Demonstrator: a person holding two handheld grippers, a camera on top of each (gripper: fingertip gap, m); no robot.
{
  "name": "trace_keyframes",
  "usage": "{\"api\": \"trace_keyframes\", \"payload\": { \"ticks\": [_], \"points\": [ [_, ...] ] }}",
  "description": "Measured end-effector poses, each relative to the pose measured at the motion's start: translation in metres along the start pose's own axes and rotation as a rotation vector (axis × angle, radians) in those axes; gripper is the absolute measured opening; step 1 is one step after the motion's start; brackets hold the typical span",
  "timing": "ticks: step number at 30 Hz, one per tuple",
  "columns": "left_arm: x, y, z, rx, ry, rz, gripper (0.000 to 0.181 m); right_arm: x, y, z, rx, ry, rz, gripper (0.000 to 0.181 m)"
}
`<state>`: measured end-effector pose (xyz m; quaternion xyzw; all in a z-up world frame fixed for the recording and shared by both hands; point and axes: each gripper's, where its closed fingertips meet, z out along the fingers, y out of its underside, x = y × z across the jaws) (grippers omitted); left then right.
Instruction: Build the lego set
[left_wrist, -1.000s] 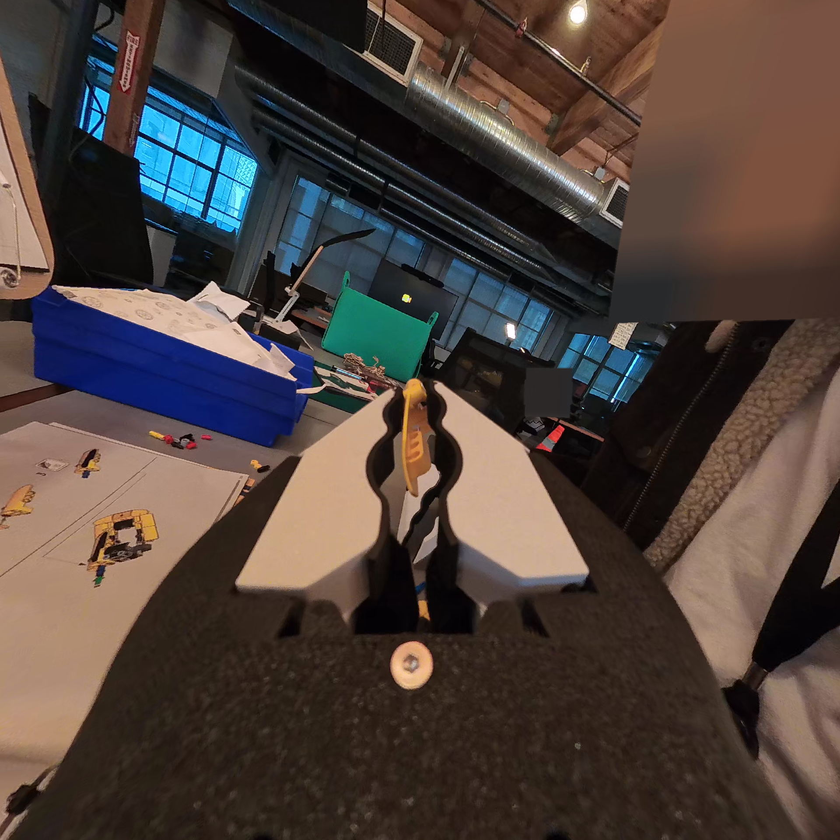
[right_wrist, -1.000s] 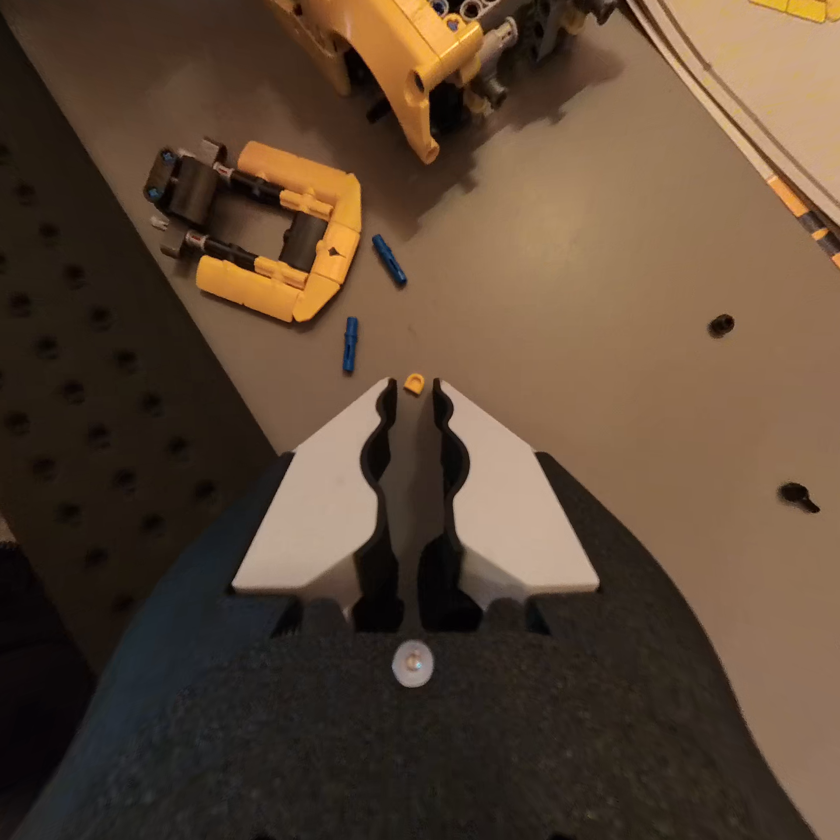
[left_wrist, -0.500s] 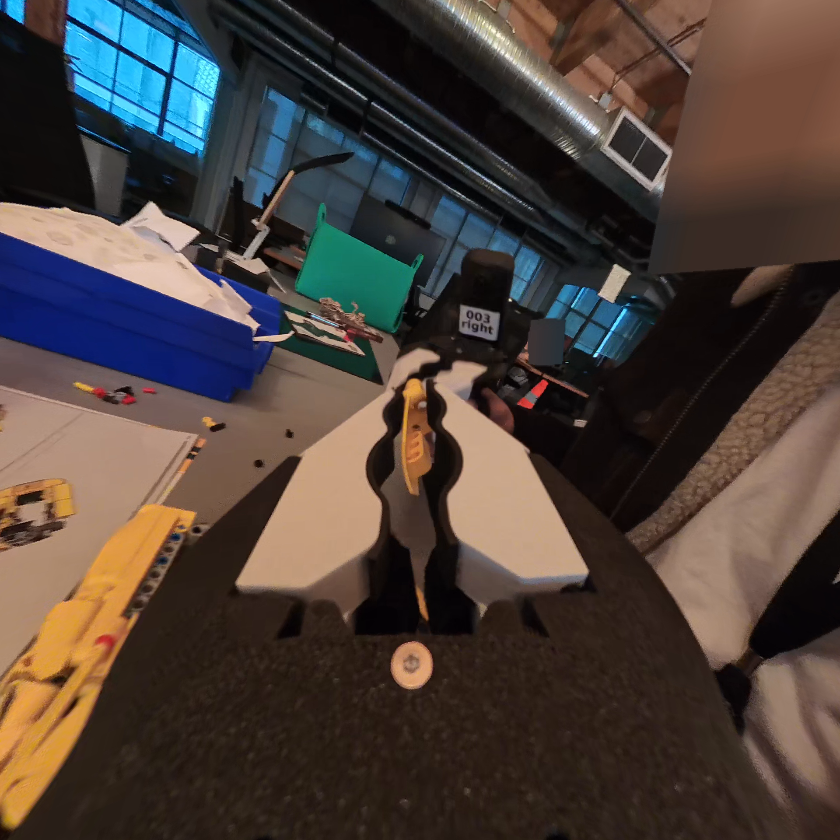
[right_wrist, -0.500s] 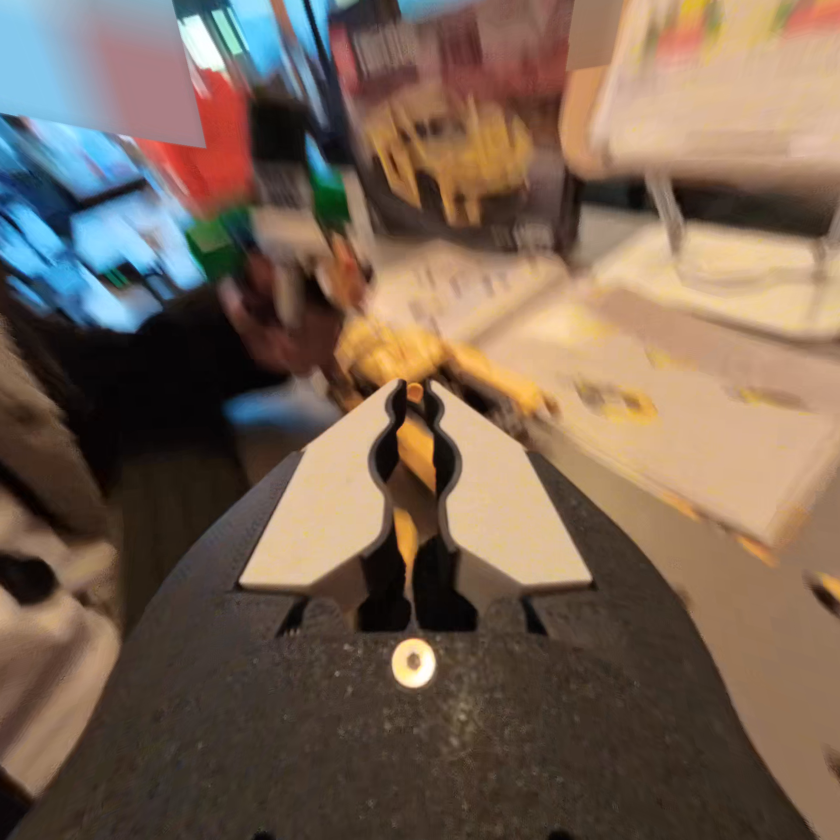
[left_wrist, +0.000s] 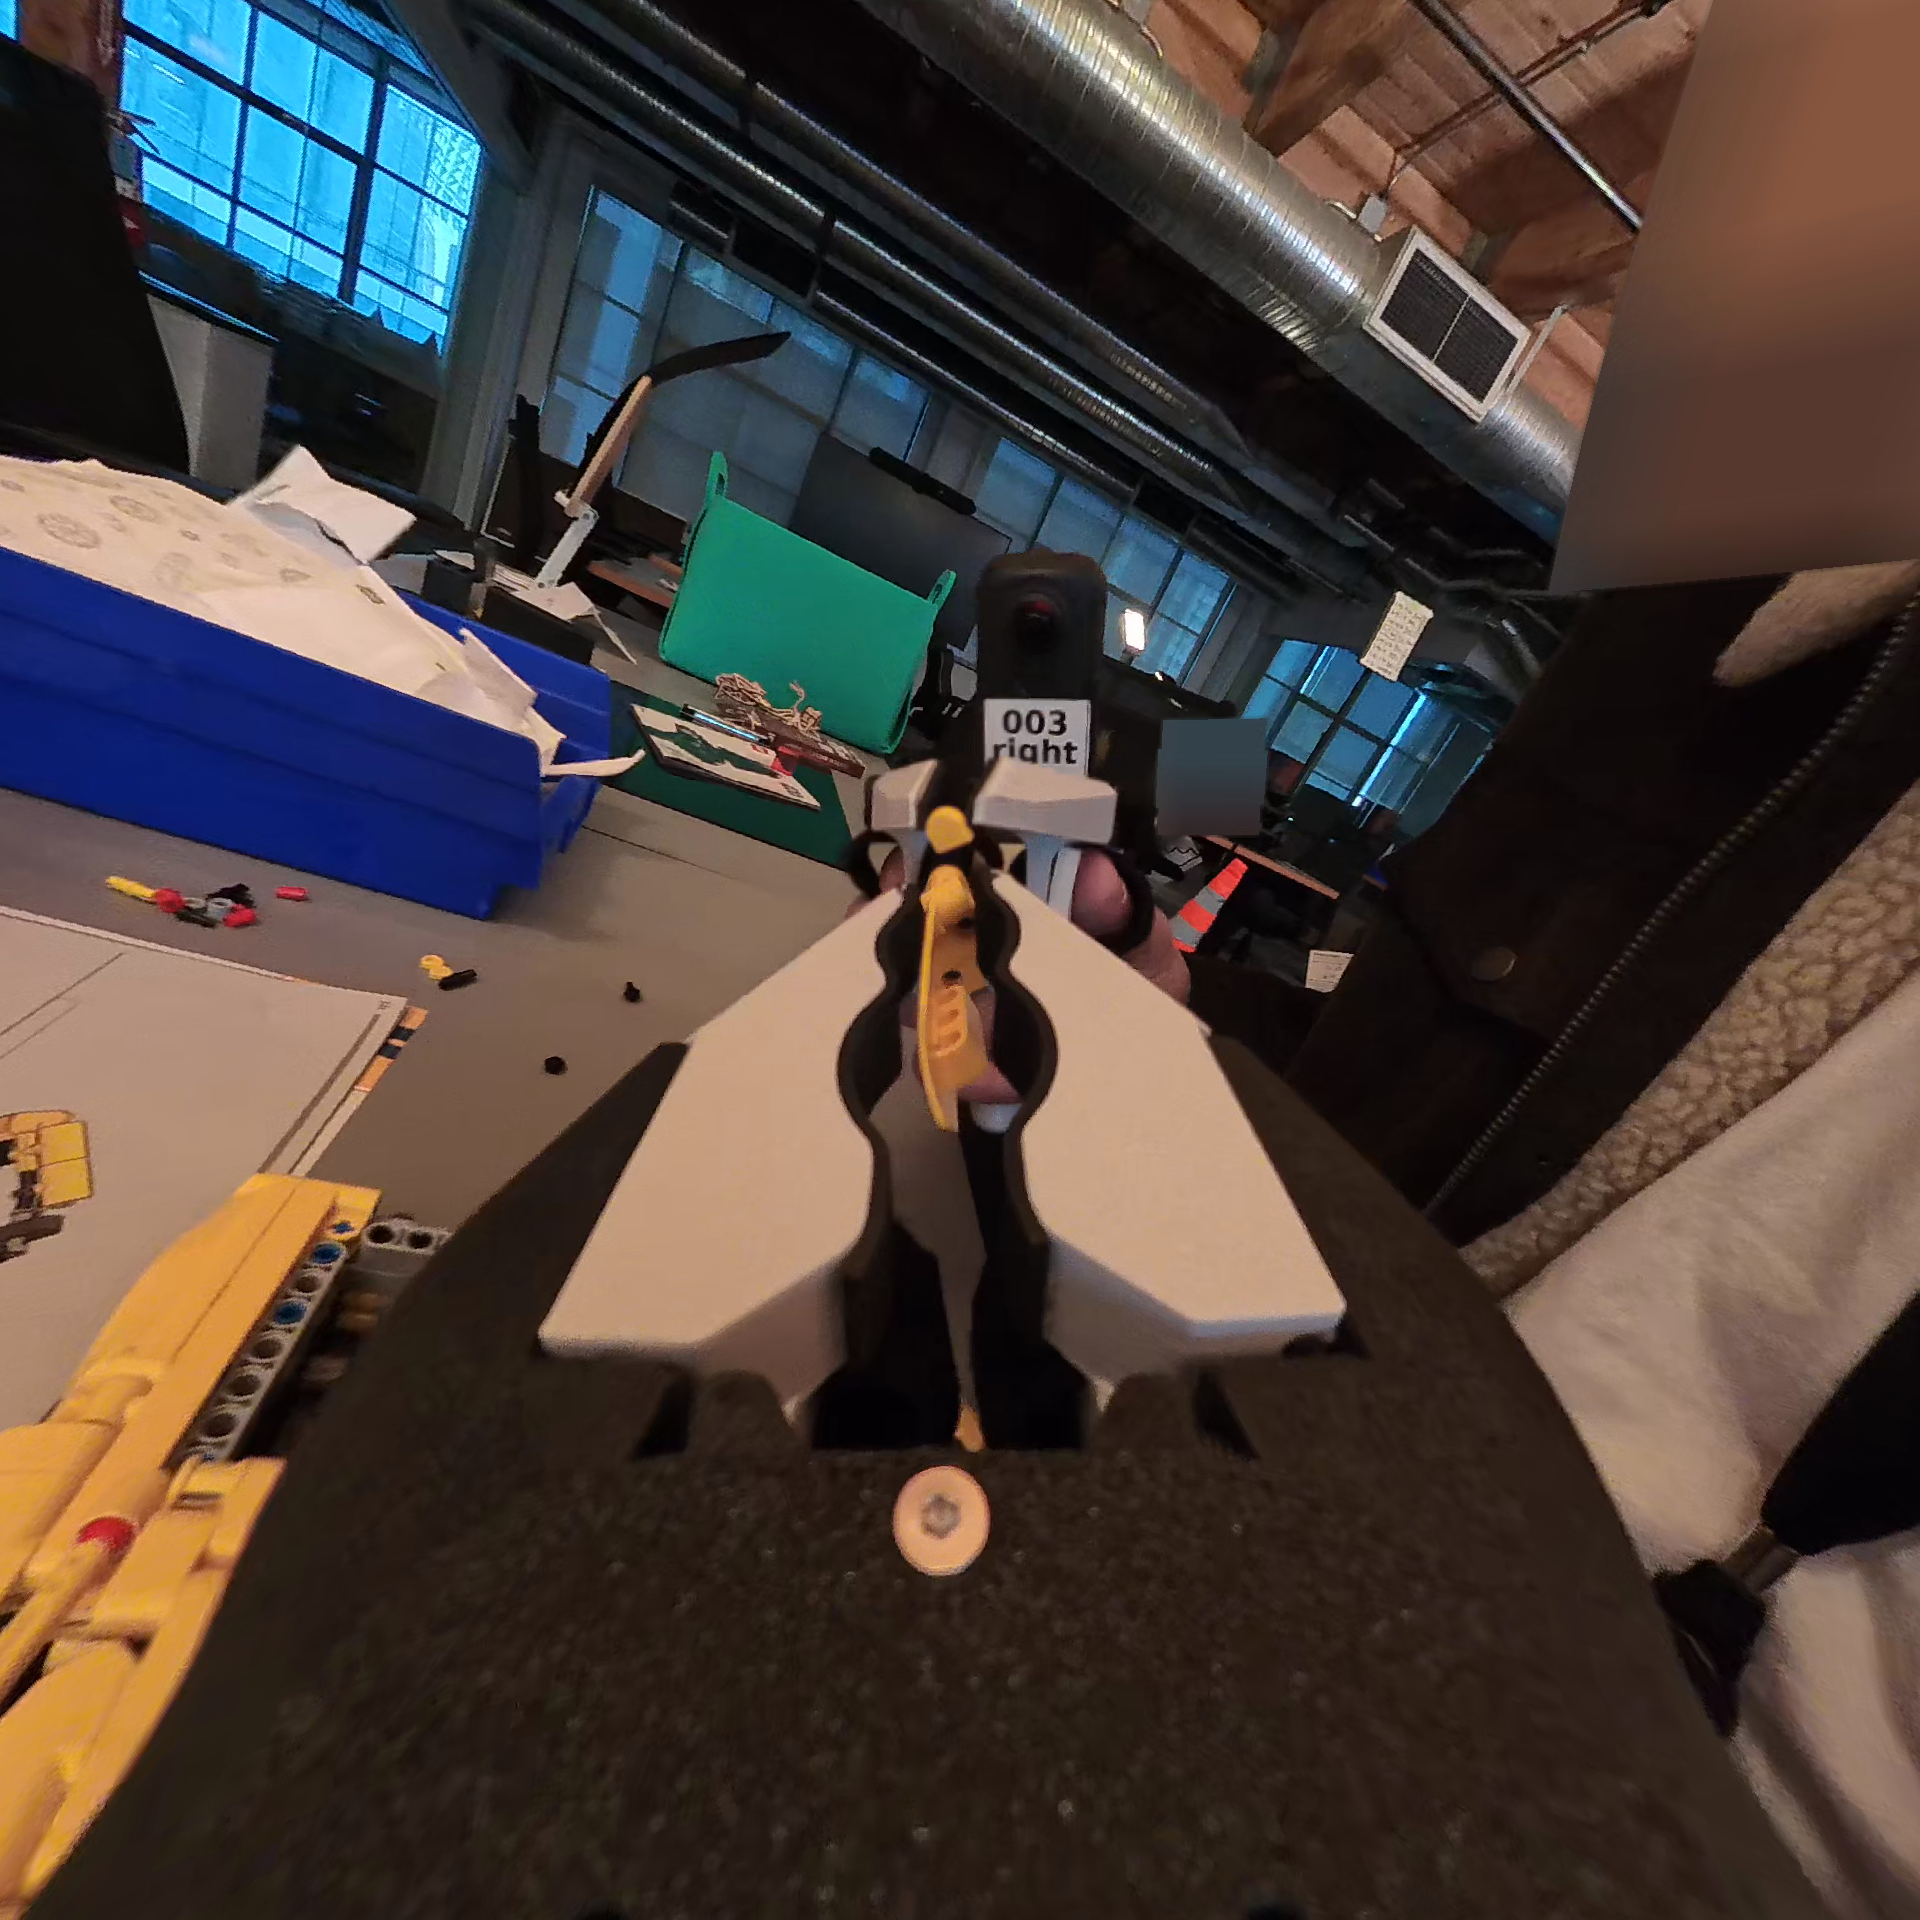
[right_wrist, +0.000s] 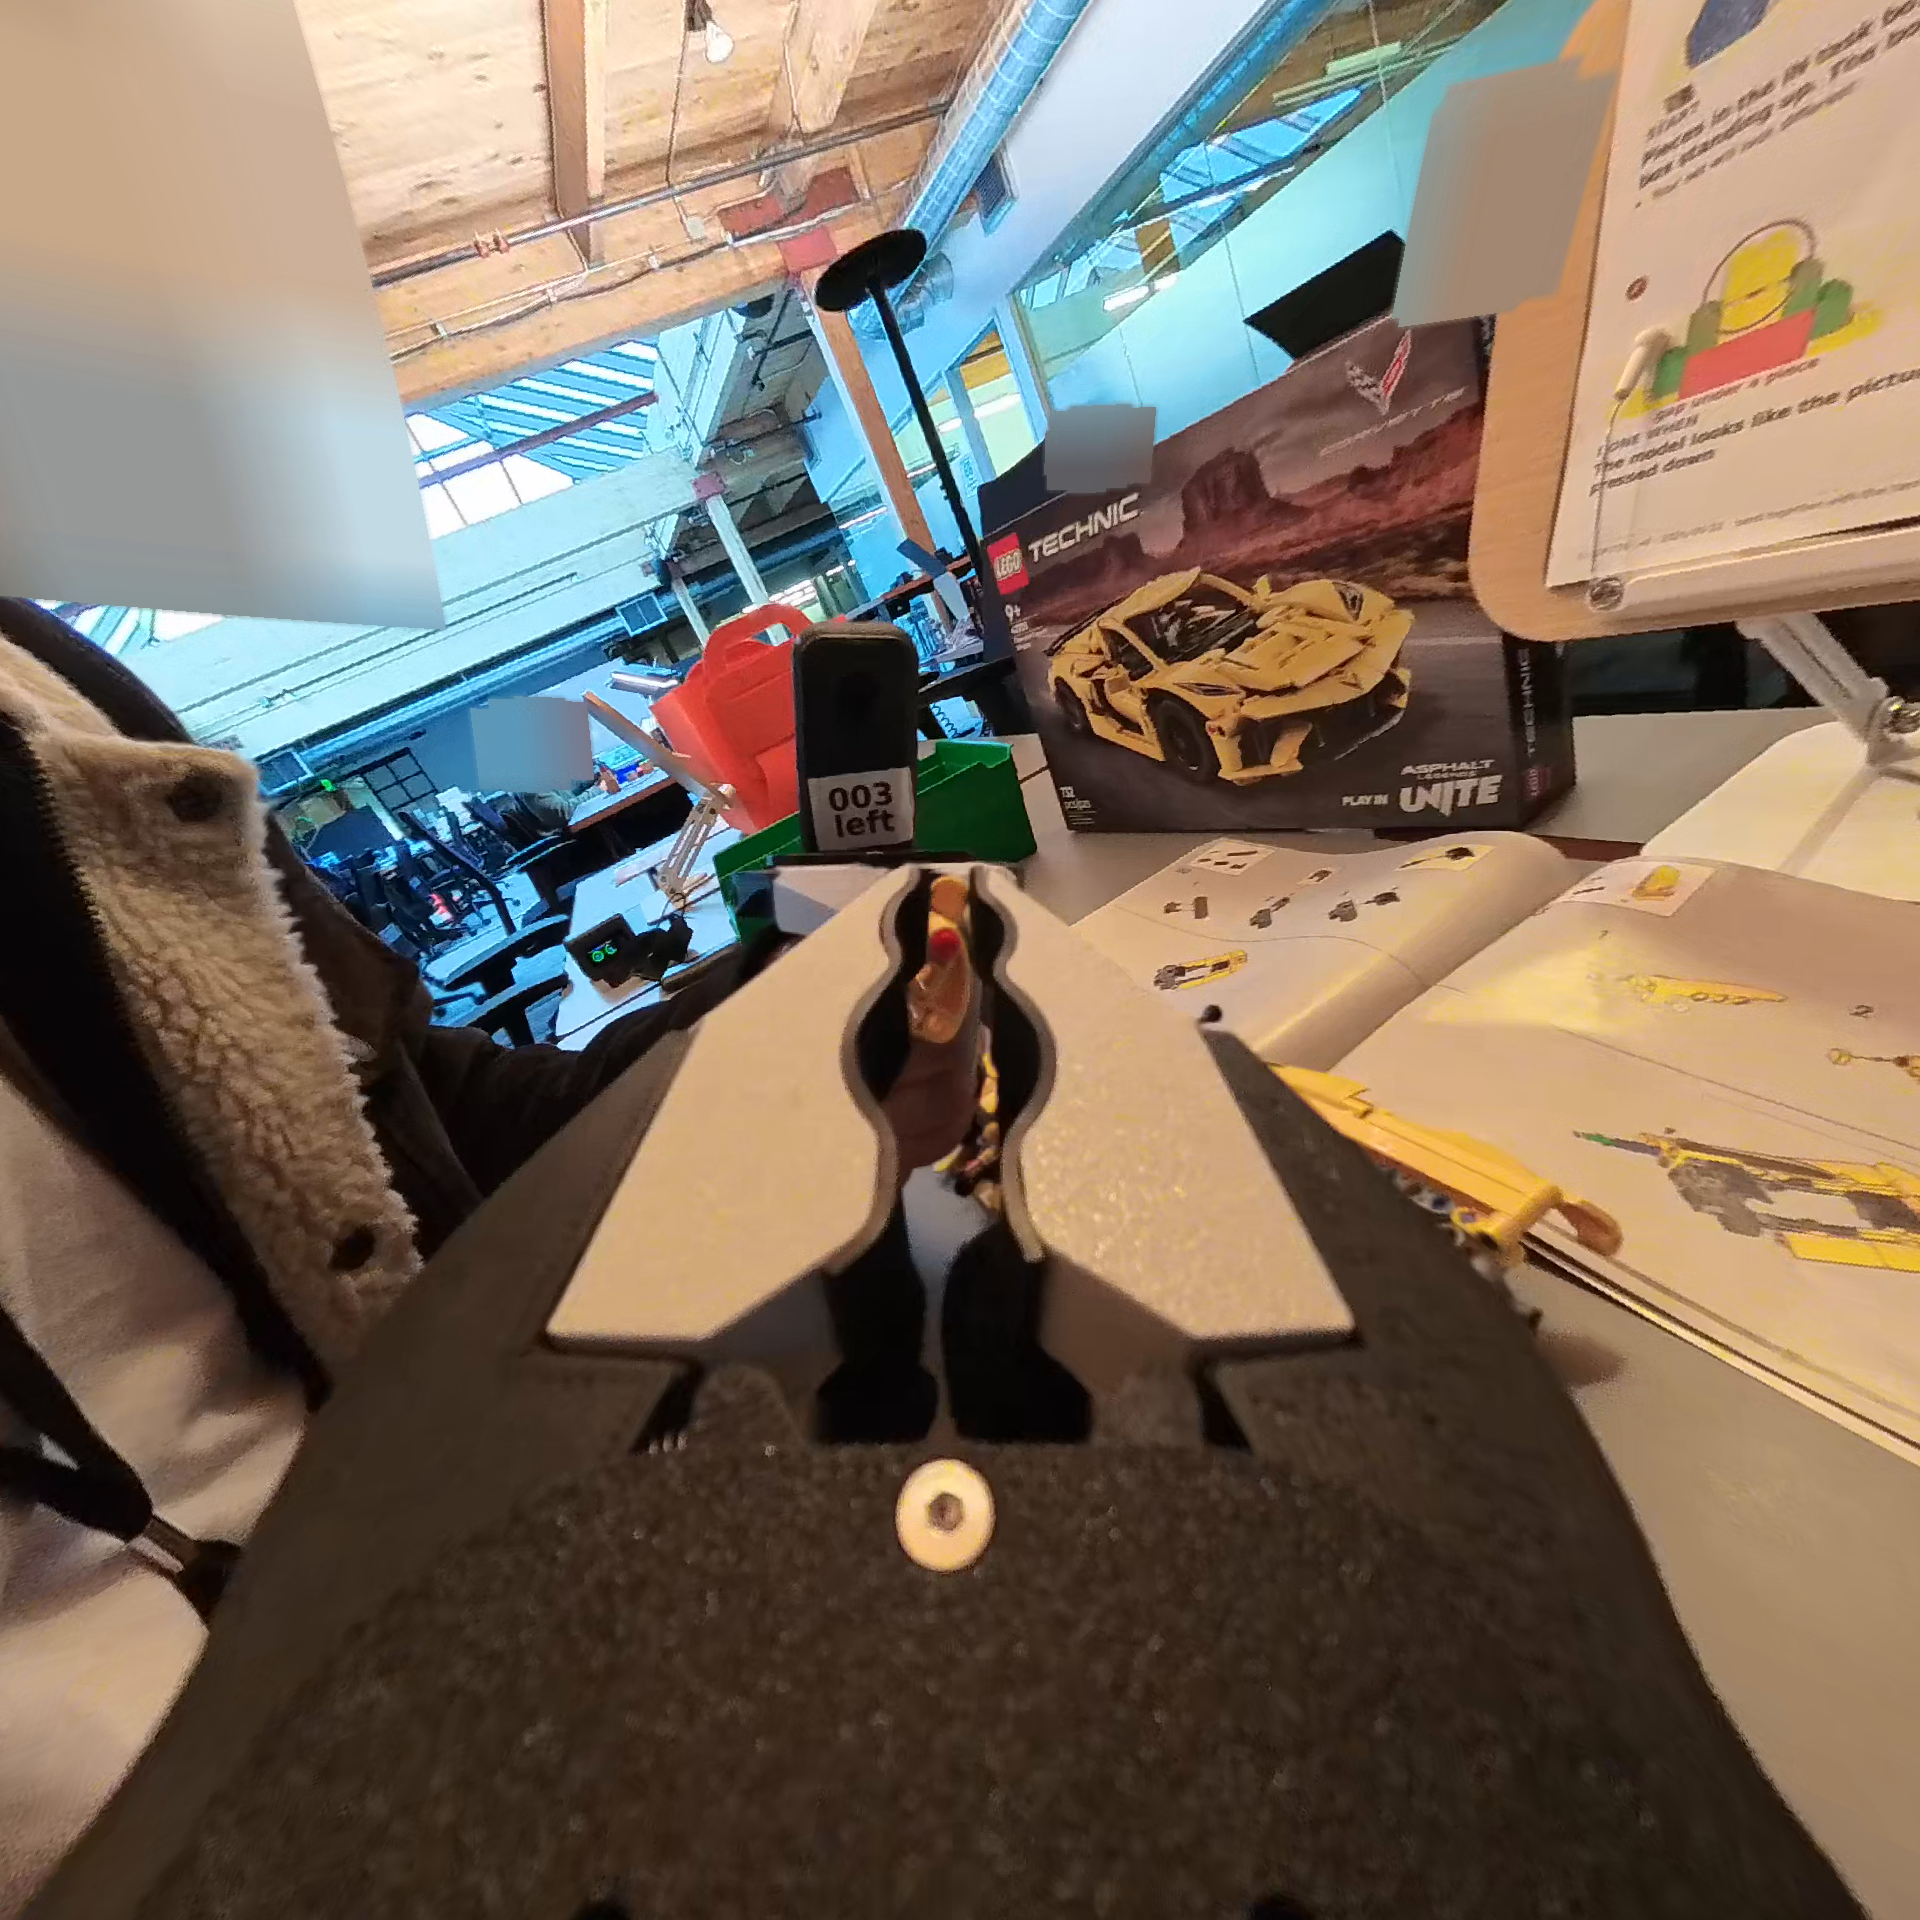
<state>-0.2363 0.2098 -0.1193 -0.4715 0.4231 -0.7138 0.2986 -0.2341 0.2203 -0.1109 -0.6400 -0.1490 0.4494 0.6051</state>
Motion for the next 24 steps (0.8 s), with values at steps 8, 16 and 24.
{"api": "trace_keyframes", "payload": {
  "ticks": [8,16,24],
  "points": [
    [0.002,-0.006,-0.002,0.029,0.008,-0.002,0.009,-0.004,0.009,0.001,-0.059,-0.023,0.015,0.007],
    [0.002,-0.001,0.0,0.006,0.014,-0.014,0.009,-0.004,0.012,-0.001,-0.026,-0.102,0.199,0.004],
    [-0.007,-0.002,-0.006,-0.019,-0.049,0.046,0.009,0.024,0.011,-0.018,-0.092,0.021,0.107,0.0]
  ]
}}
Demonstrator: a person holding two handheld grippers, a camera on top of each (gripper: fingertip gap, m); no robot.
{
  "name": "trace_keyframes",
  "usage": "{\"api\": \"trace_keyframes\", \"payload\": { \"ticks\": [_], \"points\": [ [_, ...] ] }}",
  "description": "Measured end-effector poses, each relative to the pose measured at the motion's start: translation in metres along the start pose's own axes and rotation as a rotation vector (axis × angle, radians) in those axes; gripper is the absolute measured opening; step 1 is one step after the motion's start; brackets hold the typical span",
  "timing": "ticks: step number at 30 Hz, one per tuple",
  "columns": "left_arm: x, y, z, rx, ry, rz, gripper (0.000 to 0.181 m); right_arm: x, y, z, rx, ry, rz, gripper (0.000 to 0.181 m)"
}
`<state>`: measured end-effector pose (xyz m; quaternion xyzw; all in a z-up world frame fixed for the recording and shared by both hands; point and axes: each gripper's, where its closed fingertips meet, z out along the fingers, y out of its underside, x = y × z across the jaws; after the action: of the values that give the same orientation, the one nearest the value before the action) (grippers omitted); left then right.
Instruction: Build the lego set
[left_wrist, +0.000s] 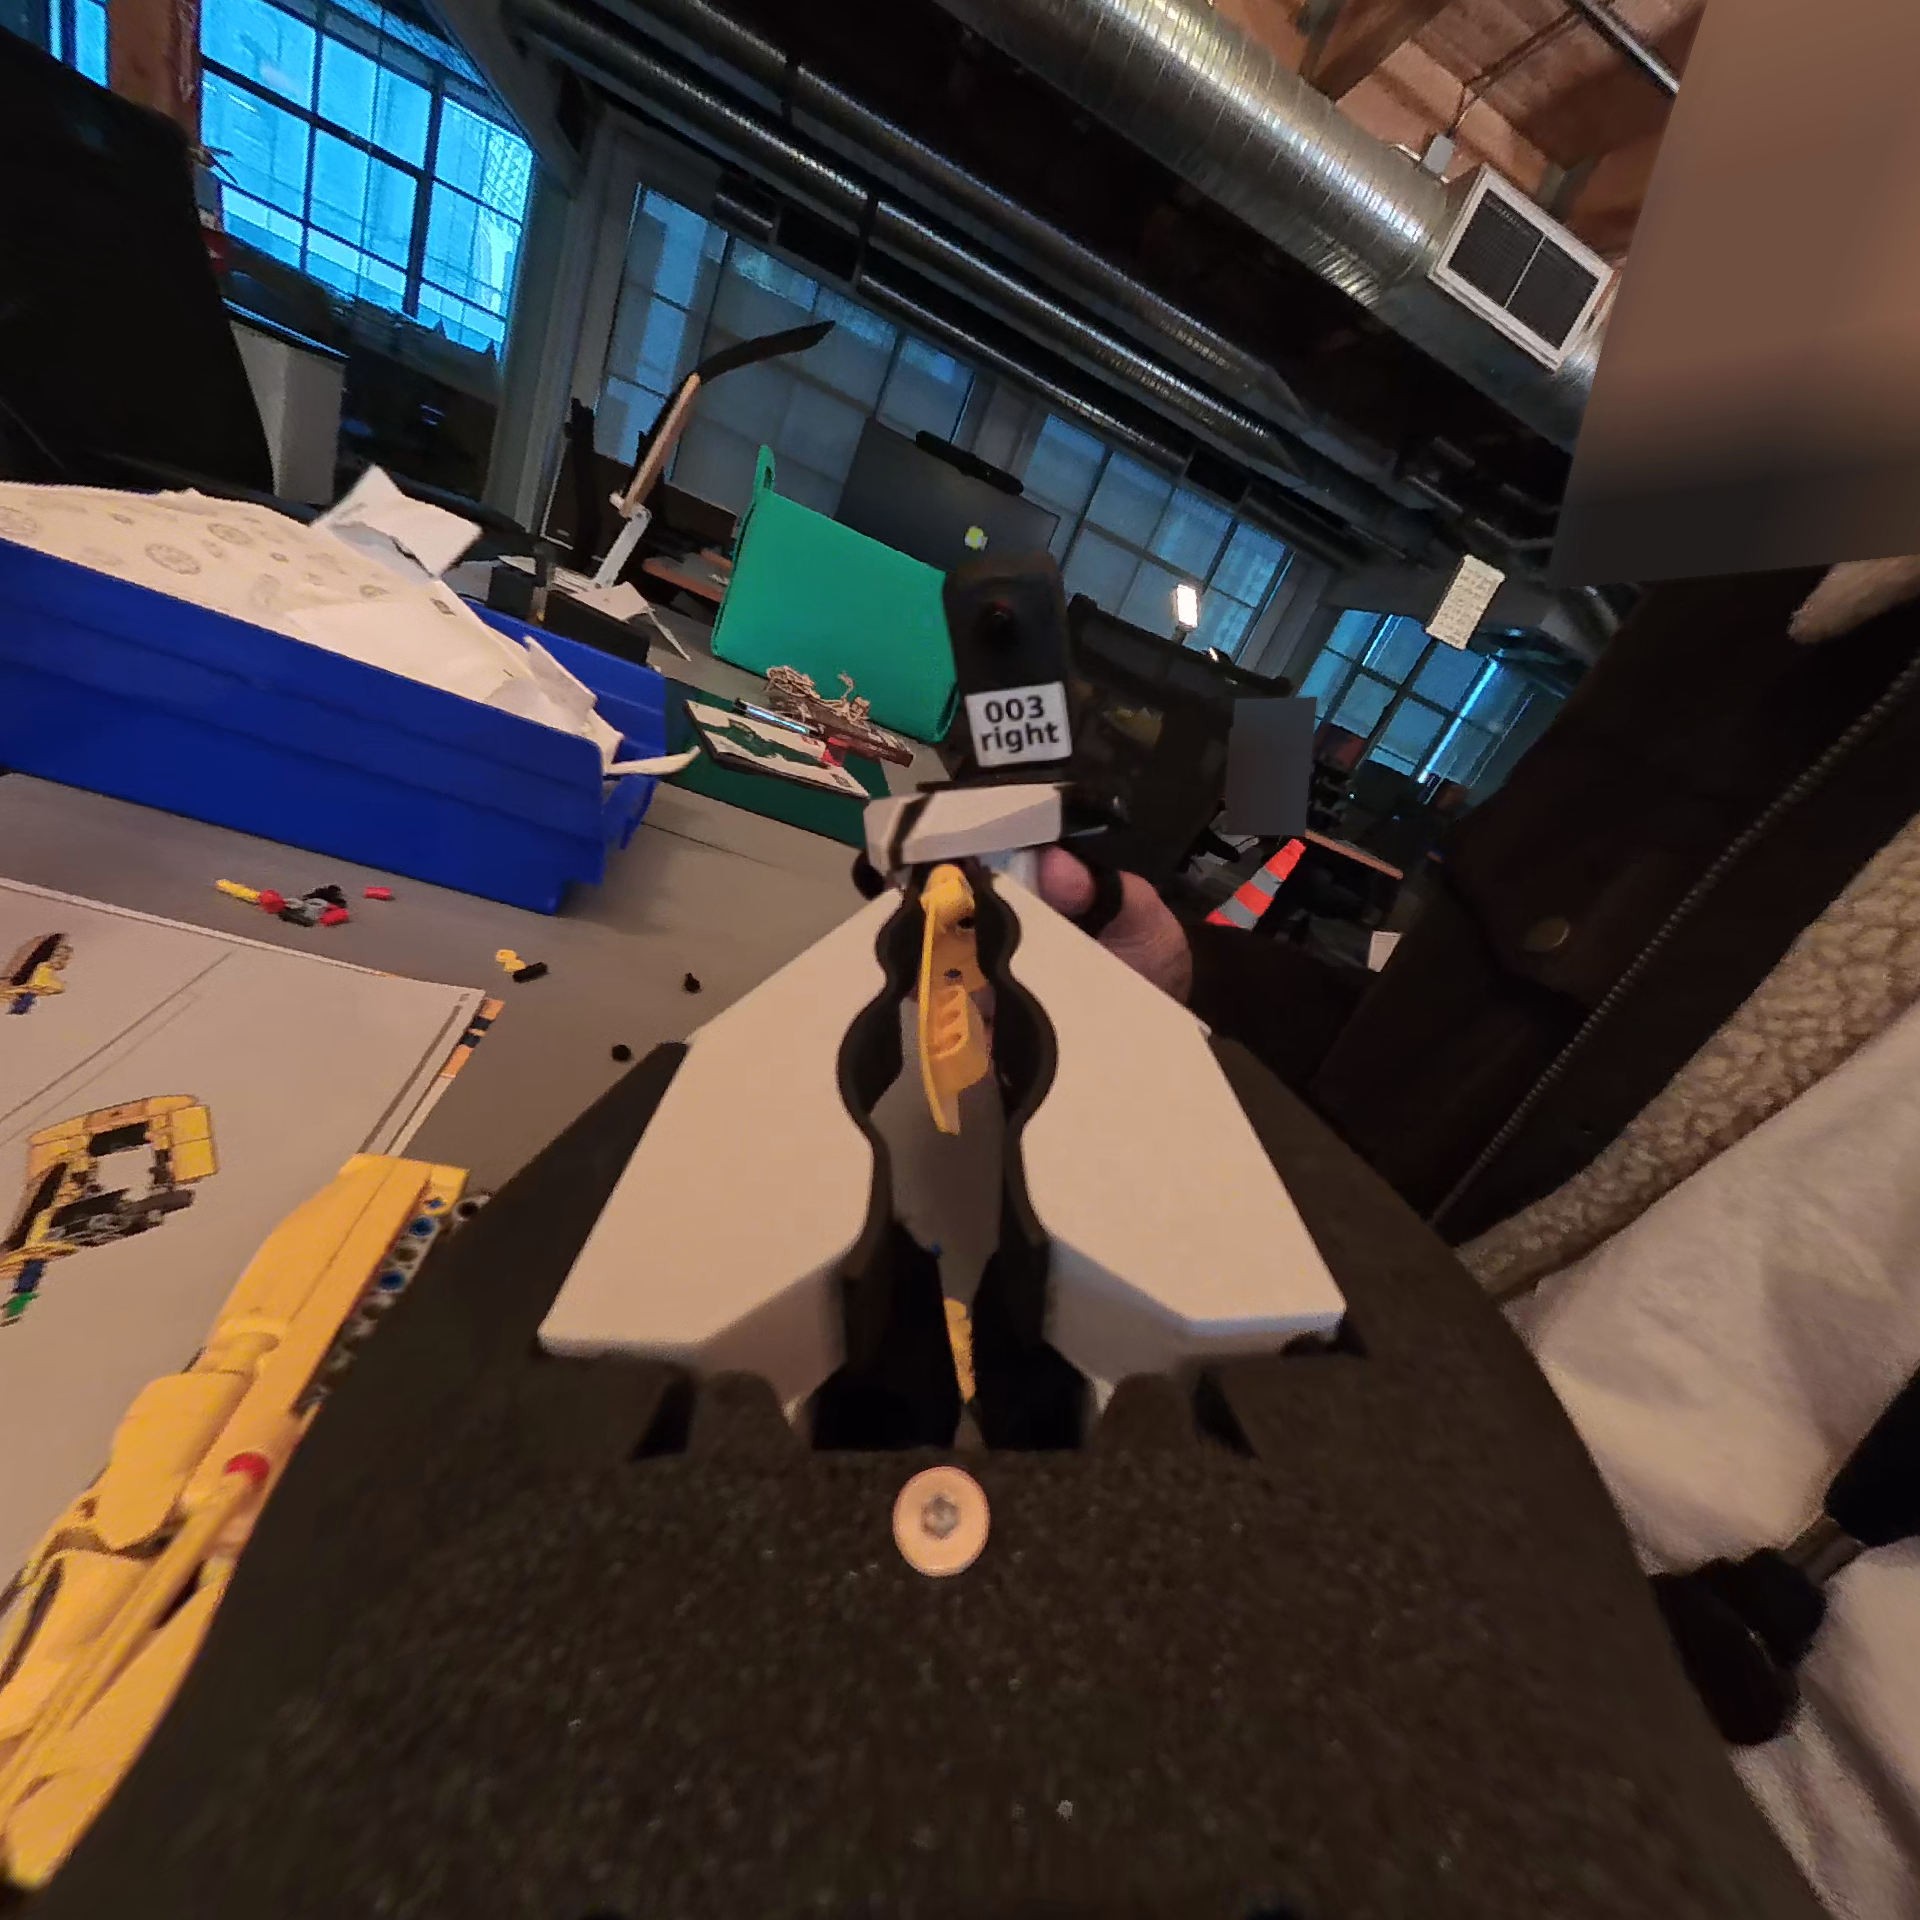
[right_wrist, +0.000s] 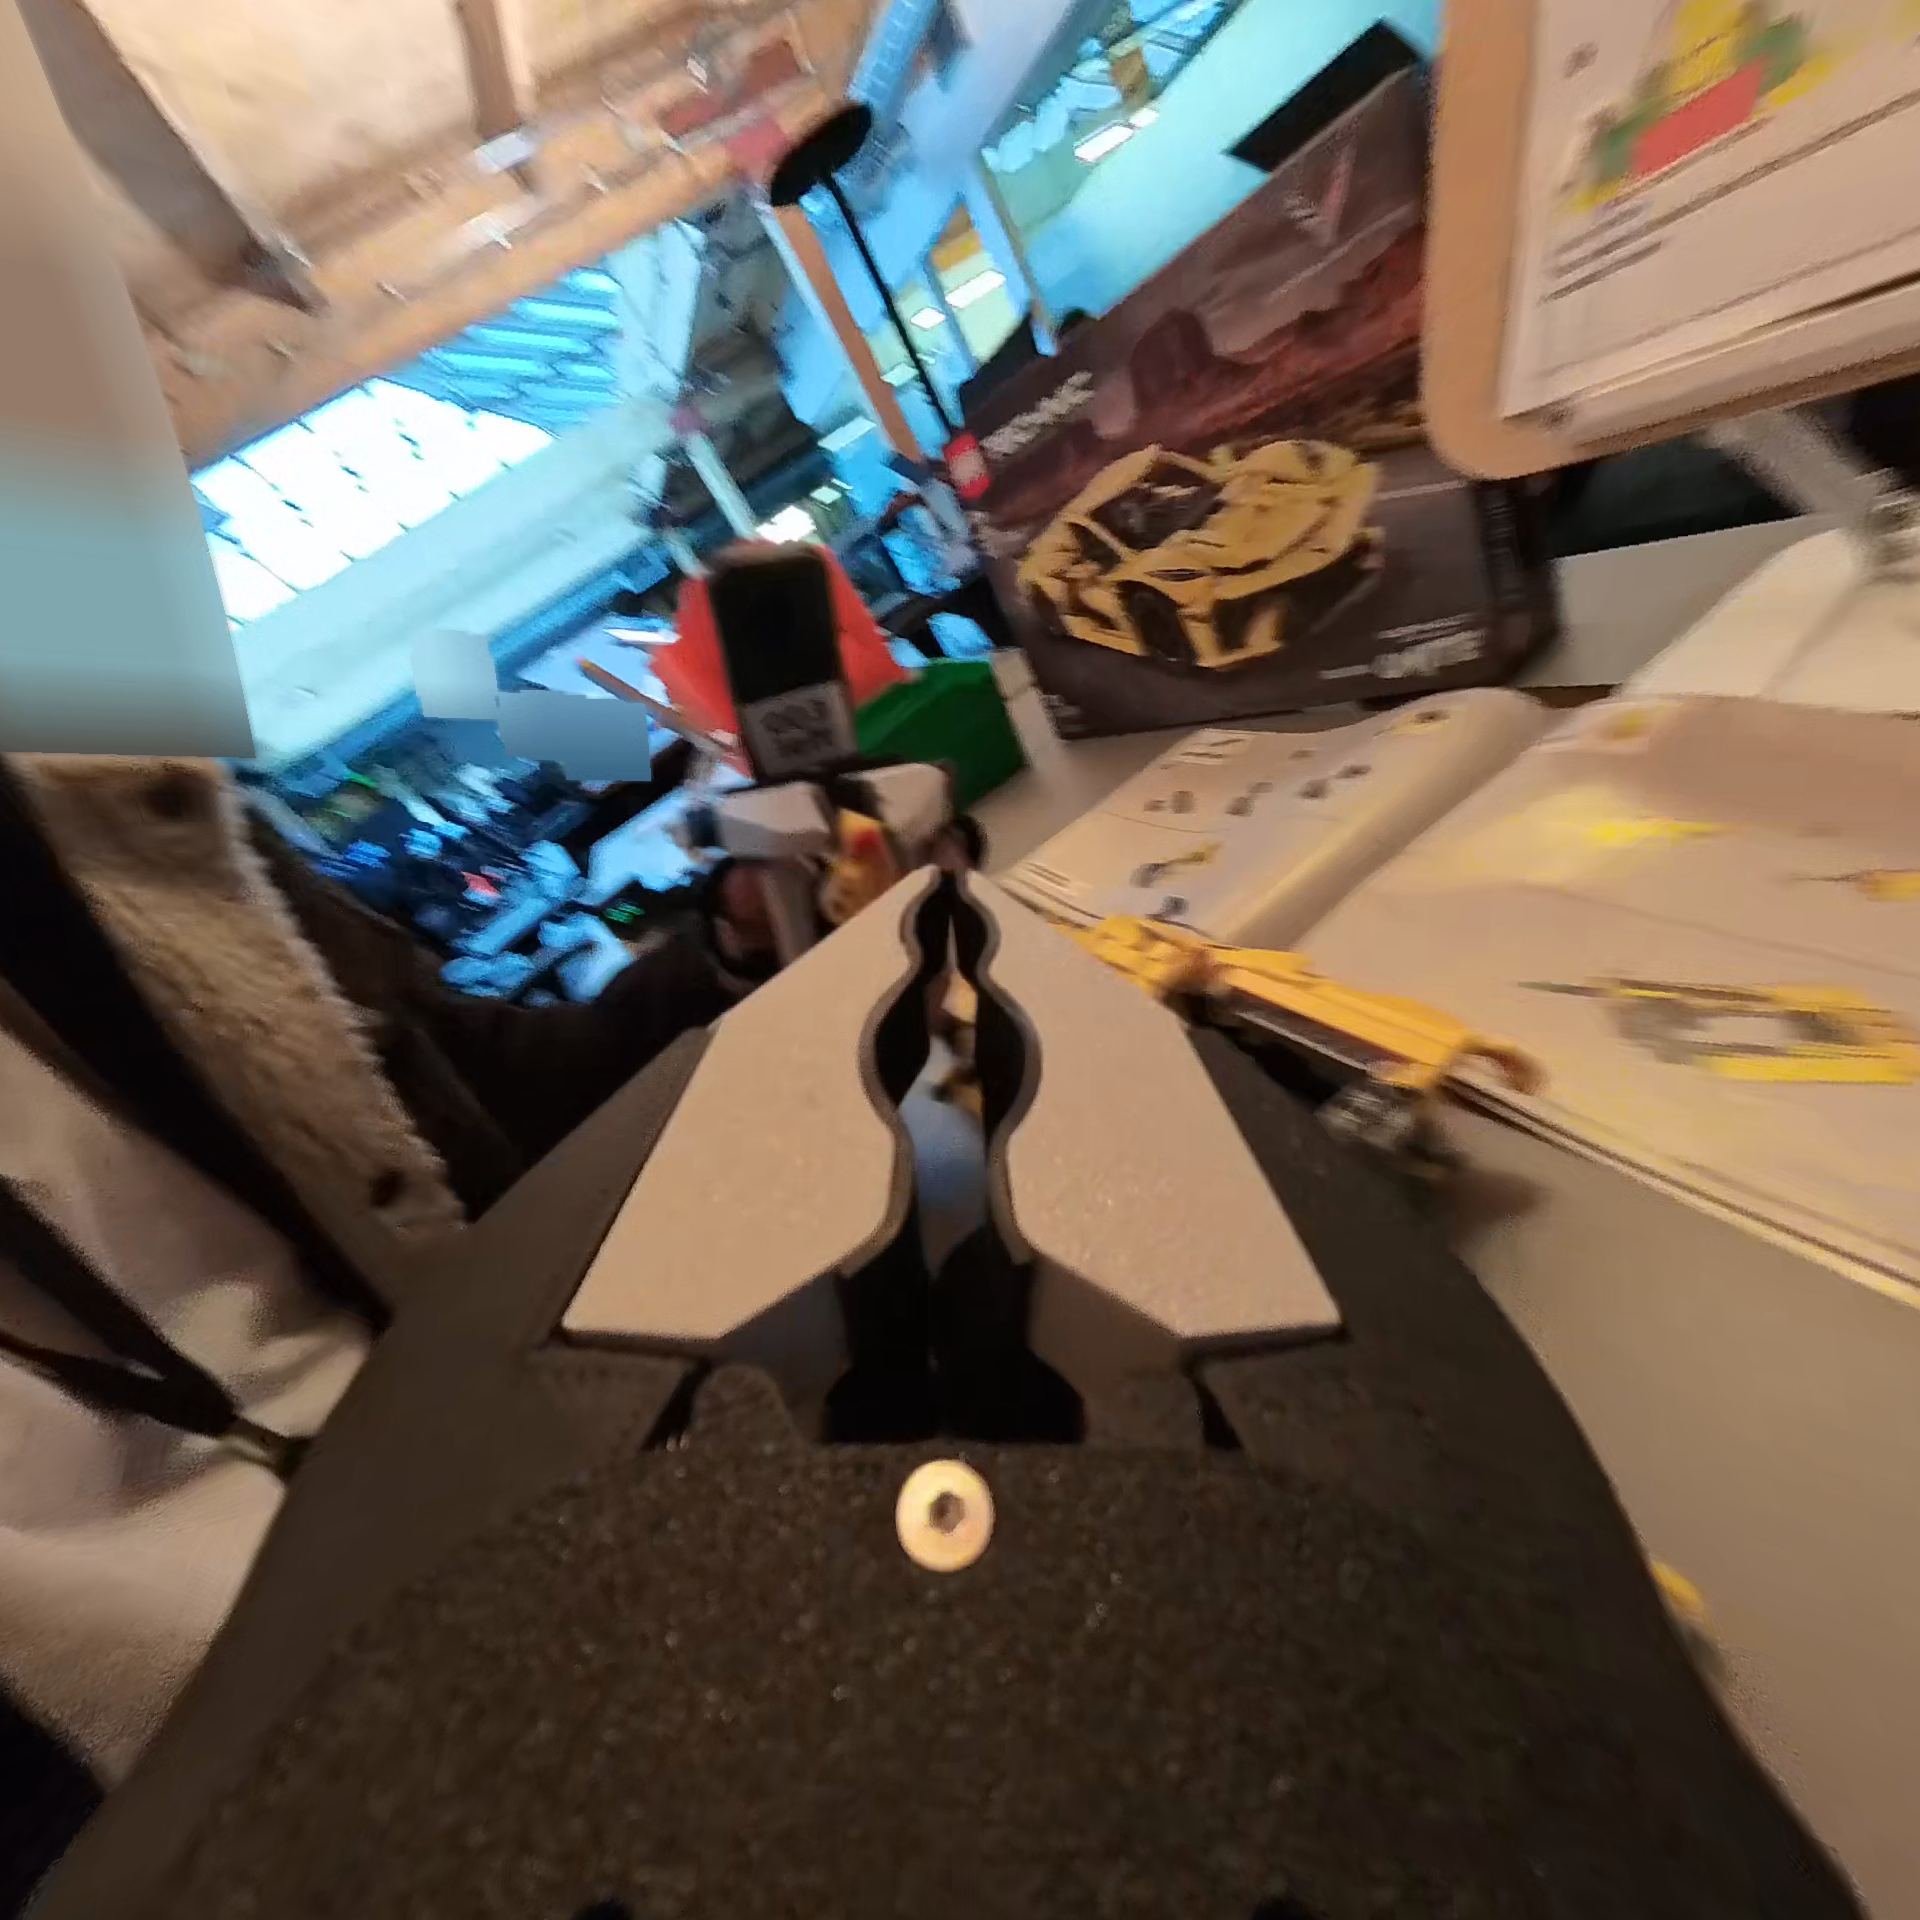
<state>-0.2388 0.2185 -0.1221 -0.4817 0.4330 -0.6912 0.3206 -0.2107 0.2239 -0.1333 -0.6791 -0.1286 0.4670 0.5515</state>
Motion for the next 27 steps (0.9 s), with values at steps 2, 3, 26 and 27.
{"api": "trace_keyframes", "payload": {
  "ticks": [2,3,26,27],
  "points": [
    [-0.002,-0.009,-0.006,0.035,-0.003,-0.007,0.009,0.025,-0.005,-0.024,-0.048,0.129,-0.097,0.0],
    [-0.004,-0.013,-0.009,0.054,-0.003,-0.016,0.008,0.037,-0.005,-0.038,-0.086,0.194,-0.142,0.0],
    [-0.013,-0.003,-0.01,0.011,-0.025,-0.017,0.009,0.2,0.071,-0.109,-0.624,0.668,-0.37,0.021],
    [-0.013,-0.002,-0.009,0.01,-0.024,-0.018,0.009,0.202,0.071,-0.108,-0.644,0.668,-0.402,0.019]
  ]
}}
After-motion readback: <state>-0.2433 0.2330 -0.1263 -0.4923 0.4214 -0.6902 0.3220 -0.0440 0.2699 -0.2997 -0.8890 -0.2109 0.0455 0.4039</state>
